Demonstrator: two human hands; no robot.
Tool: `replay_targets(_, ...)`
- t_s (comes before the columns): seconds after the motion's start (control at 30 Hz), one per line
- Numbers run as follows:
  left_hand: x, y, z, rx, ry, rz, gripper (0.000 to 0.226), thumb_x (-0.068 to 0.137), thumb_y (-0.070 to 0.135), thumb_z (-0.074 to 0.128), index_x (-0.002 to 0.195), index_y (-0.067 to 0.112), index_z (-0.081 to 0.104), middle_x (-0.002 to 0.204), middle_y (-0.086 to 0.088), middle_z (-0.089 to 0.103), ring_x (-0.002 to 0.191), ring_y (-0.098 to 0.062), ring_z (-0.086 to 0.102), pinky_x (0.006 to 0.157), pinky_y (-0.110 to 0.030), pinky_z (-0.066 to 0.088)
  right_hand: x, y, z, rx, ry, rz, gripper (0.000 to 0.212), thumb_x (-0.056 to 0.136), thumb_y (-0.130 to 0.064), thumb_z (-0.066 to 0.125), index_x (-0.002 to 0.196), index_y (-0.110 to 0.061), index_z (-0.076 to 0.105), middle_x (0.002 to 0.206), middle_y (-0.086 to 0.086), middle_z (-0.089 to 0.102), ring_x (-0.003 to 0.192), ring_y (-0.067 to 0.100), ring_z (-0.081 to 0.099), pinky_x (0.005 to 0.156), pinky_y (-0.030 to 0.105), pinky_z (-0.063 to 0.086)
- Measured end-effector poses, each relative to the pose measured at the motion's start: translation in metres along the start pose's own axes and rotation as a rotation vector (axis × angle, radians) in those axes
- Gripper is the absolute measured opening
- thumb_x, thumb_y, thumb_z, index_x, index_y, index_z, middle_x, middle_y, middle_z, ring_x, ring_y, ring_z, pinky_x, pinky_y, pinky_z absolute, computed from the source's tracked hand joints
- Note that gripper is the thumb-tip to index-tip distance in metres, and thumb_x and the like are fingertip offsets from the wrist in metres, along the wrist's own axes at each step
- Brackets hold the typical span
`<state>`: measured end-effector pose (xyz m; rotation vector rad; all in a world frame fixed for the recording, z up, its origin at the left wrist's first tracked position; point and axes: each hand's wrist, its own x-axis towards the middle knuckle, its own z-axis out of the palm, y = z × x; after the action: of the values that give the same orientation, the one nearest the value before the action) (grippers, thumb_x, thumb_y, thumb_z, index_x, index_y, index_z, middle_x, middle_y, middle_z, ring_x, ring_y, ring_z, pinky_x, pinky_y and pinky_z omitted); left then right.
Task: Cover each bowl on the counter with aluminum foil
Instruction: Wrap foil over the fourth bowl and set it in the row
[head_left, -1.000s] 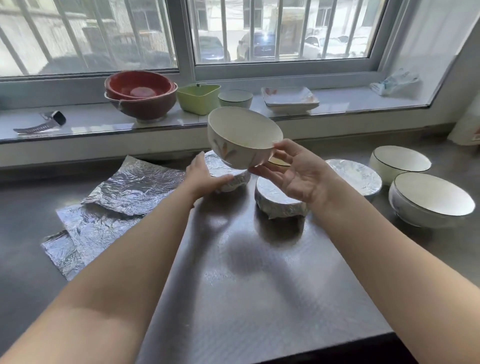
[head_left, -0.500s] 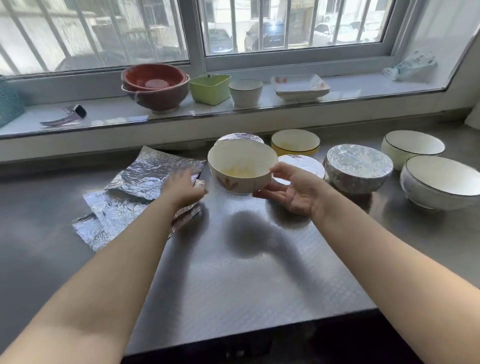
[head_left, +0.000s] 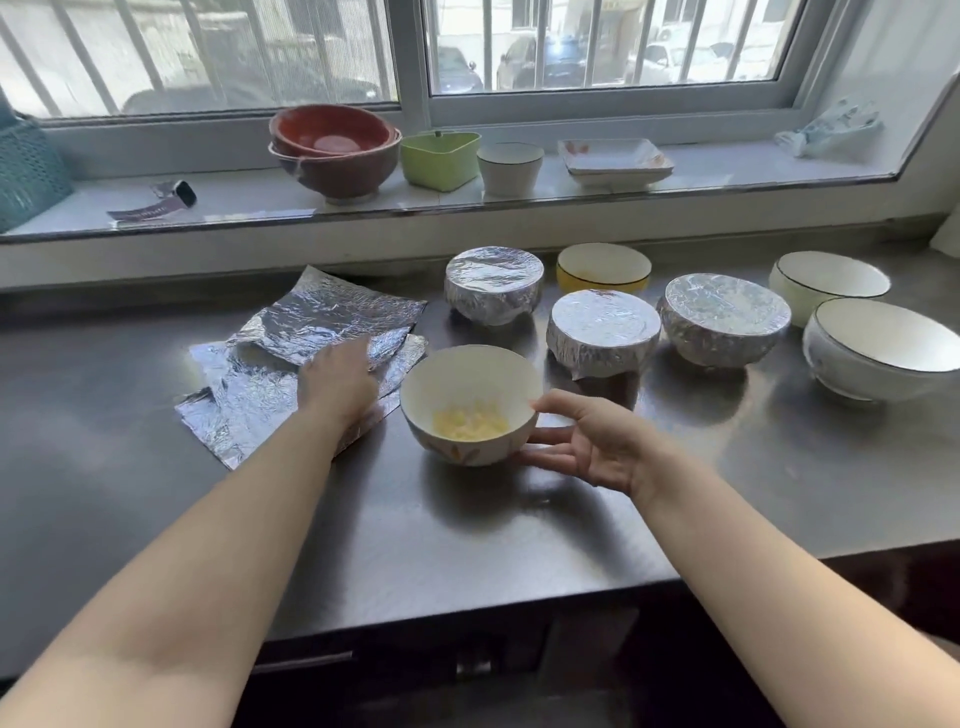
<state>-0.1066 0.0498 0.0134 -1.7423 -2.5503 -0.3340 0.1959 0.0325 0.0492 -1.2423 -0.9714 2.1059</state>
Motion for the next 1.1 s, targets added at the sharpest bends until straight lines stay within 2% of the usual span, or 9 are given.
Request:
replay_targets(0.13, -0.009, -0.002, -0.003, -0.040, 0.087, -0.041, 0.034, 0.095, 0.016, 0.044, 0.122, 0.025, 0.063, 0.127, -0.009, 0.060, 0.120, -0.033, 0.049, 0.098, -0.049, 0.038, -0.007, 0.013, 0.000, -0.020, -0.022, 0.000, 0.021, 0.089, -0.009, 0.060, 0.109, -0.001, 0.061, 0.095, 0.022, 0.068, 0.086, 0.039, 0.068, 0.074, 0.040, 0.059)
replay_targets(0.23, -0.014, -0.002, -0.007, -0.146, 0.155, -0.046, 0.033, 0.098, 0.017, 0.044, 0.123, 0.025, 0.063, 0.131, -0.006, 0.058, 0.123, -0.034, 0.045, 0.096, -0.053, 0.039, -0.014, 0.016, 0.001, -0.042, -0.030, -0.021, 0.022, 0.091, -0.011, 0.059, 0.111, -0.003, 0.062, 0.091, 0.020, 0.070, 0.081, 0.037, 0.070, 0.068, 0.035, 0.062)
replay_targets(0.37, -0.019, -0.003, -0.018, -0.350, 0.359, 0.057, 0.032, 0.095, 0.006, 0.044, 0.118, 0.006, 0.066, 0.121, -0.017, 0.065, 0.112, -0.040, 0.056, 0.096, -0.046, 0.044, -0.017, 0.022, 0.000, -0.126, -0.025, -0.084, 0.054, 0.090, -0.017, 0.064, 0.141, -0.013, 0.045, 0.115, 0.022, 0.067, 0.094, 0.041, 0.070, 0.055, 0.033, 0.059)
replay_targets(0.53, -0.039, 0.011, -0.043, -0.525, 0.537, 0.071, 0.027, 0.095, 0.005, 0.045, 0.109, 0.004, 0.068, 0.111, -0.016, 0.067, 0.103, -0.035, 0.059, 0.087, -0.038, 0.044, -0.021, 0.023, -0.001, -0.276, 0.102, -0.207, 0.075, 0.089, -0.026, 0.070, 0.151, -0.019, 0.027, 0.126, 0.016, 0.060, 0.094, 0.032, 0.071, 0.078, 0.039, 0.060)
replay_targets(0.67, -0.066, 0.015, -0.056, -0.722, 0.692, 0.043, 0.025, 0.098, 0.014, 0.047, 0.109, 0.008, 0.069, 0.109, -0.008, 0.069, 0.102, -0.023, 0.061, 0.088, -0.026, 0.043, -0.023, 0.018, 0.001, -0.357, 0.193, -0.327, 0.066, 0.092, -0.036, 0.065, 0.148, -0.016, 0.035, 0.129, 0.007, 0.059, 0.103, 0.018, 0.063, 0.088, 0.032, 0.054)
replay_targets(0.77, -0.095, 0.018, -0.061, -0.851, 0.798, 0.142, 0.023, 0.097, 0.015, 0.049, 0.108, 0.008, 0.068, 0.107, -0.001, 0.067, 0.103, -0.014, 0.062, 0.093, -0.022, 0.045, -0.023, 0.013, 0.004, -0.304, 0.264, -0.445, 0.046, 0.099, -0.037, 0.052, 0.139, -0.016, 0.046, 0.117, 0.003, 0.066, 0.102, 0.016, 0.064, 0.097, 0.038, 0.050)
replay_targets(0.87, -0.122, 0.022, -0.065, -0.872, 0.758, 0.289, 0.022, 0.097, 0.015, 0.051, 0.109, 0.007, 0.068, 0.110, 0.001, 0.067, 0.109, -0.010, 0.060, 0.097, -0.025, 0.044, -0.024, 0.005, 0.009, -0.213, 0.290, -0.512, 0.036, 0.102, -0.045, 0.041, 0.127, -0.020, 0.050, 0.114, 0.006, 0.069, 0.105, 0.020, 0.065, 0.098, 0.040, 0.048)
replay_targets(1.0, -0.149, 0.027, -0.058, -0.882, 0.567, 0.465, 0.024, 0.097, 0.020, 0.054, 0.106, 0.004, 0.070, 0.108, -0.004, 0.070, 0.111, -0.010, 0.062, 0.095, -0.022, 0.046, -0.029, -0.002, 0.009, -0.065, 0.305, -0.502, 0.052, 0.100, -0.059, 0.026, 0.129, -0.023, 0.049, 0.105, 0.006, 0.074, 0.100, 0.021, 0.068, 0.092, 0.038, 0.047)
replay_targets(1.1, -0.161, 0.023, -0.047, -0.938, 0.424, 0.517, 0.025, 0.096, 0.027, 0.056, 0.102, 0.008, 0.072, 0.104, -0.002, 0.071, 0.113, -0.011, 0.063, 0.096, -0.031, 0.050, -0.034, -0.003, 0.003, -0.033, 0.320, -0.466, 0.057, 0.097, -0.066, 0.028, 0.116, -0.023, 0.060, 0.100, 0.005, 0.075, 0.095, 0.021, 0.070, 0.089, 0.038, 0.051)
